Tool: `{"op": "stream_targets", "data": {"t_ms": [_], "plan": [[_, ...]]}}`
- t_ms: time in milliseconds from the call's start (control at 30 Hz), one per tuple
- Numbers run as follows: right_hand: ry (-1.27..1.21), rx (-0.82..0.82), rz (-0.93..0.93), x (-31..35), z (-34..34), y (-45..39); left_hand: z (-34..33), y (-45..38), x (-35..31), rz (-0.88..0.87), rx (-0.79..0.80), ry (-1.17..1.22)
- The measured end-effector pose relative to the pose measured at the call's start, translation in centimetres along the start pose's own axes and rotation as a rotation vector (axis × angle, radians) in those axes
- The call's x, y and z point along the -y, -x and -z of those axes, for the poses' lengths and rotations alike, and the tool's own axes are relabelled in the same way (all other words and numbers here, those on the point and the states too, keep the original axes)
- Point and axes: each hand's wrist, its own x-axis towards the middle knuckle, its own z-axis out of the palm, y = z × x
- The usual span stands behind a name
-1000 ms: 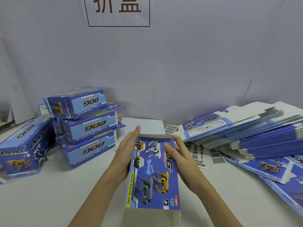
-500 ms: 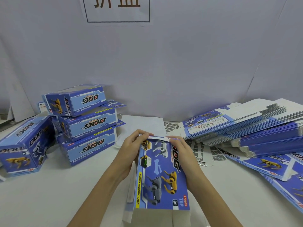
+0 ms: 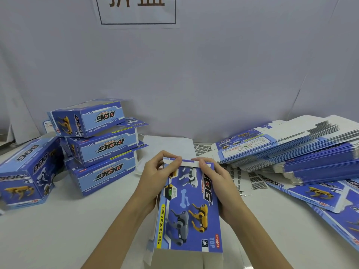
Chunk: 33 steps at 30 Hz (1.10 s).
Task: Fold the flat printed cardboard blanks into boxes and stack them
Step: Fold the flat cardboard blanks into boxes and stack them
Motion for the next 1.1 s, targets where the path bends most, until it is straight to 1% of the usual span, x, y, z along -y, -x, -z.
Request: {"op": "stream_targets", "data": {"t_ms": [33, 100, 167, 233, 333, 367, 400, 467, 500, 533, 567, 600, 633, 700, 767, 800, 833, 867, 933, 1000, 1100], "plan": [[-0.016, 0.026, -0.010, 0.1, 0.0, 0.0, 0.1, 0.0, 0.0, -0.032, -0.012, -0.005], [-0.005, 0.075, -0.015, 0.0, 0.2, -0.1, 0.4, -0.2, -0.3, -0.101, -0.104, -0.013], [0.125, 0.081, 0.027, -0.1, 0.4, -0.1, 0.9, -0.3, -0.4, -0.112, -0.233, -0.030], [0.179, 0.078, 0.063, -0.4, 0.4, 0.0, 1.8, -0.5, -0.9, -0.048, -0.273, 0.032], [0.148, -0.061, 0.089, -1.3, 0.5, -0.5, 3.7, -1.2, -1.5, 0.104, -0.237, 0.296], [0.085, -0.081, 0.051, -1.4, 0.5, -0.7, 4.2, -1.3, -1.6, 0.161, -0.200, 0.351], [-0.010, -0.066, -0.001, -1.6, 0.5, -0.9, 4.5, -1.2, -1.6, 0.206, -0.129, 0.362], [-0.152, 0.002, -0.070, -2.0, 0.2, -1.2, 4.0, -0.6, -1.2, 0.215, 0.075, 0.314], [-0.149, 0.029, -0.080, -2.4, 0.0, -1.2, 3.5, -0.2, -0.9, 0.210, 0.188, 0.282], [-0.064, 0.045, -0.068, -3.1, -0.1, -1.3, 2.8, 0.1, -0.7, 0.226, 0.280, 0.253], [0.061, 0.050, -0.044, -3.5, -0.4, -1.0, 2.2, 0.4, -0.4, 0.260, 0.331, 0.246], [0.193, 0.037, -0.007, -3.9, -0.5, -0.9, 1.7, 0.4, -0.2, 0.289, 0.346, 0.236], [0.285, 0.007, 0.031, -4.0, -0.5, -0.9, 1.4, 0.2, -0.1, 0.298, 0.326, 0.212], [0.249, -0.056, 0.069, -3.6, -0.1, -1.2, 1.1, -0.2, 0.0, 0.265, 0.235, 0.153], [-0.017, -0.105, 0.001, -2.4, 0.6, -1.5, 1.3, -0.4, -0.1, 0.161, 0.140, 0.099], [-0.154, -0.105, -0.045, -1.8, 1.1, -1.6, 1.6, -0.4, -0.1, 0.107, 0.111, 0.065], [-0.232, -0.066, -0.064, -1.2, 1.5, -1.6, 1.9, -0.5, 0.0, 0.073, 0.091, 0.018], [-0.227, -0.006, -0.054, -0.9, 1.7, -1.7, 2.2, -0.6, 0.0, 0.060, 0.087, -0.027], [-0.064, 0.052, 0.015, -1.2, 1.6, -1.6, 2.5, -0.6, -0.1, 0.058, 0.122, -0.079], [0.077, 0.026, 0.073, -2.0, 1.0, -1.4, 2.4, -0.5, -0.1, 0.041, 0.120, -0.133], [0.096, -0.019, 0.123, -2.4, 0.2, -1.3, 2.5, -0.7, 0.1, 0.007, 0.097, -0.154]]}}
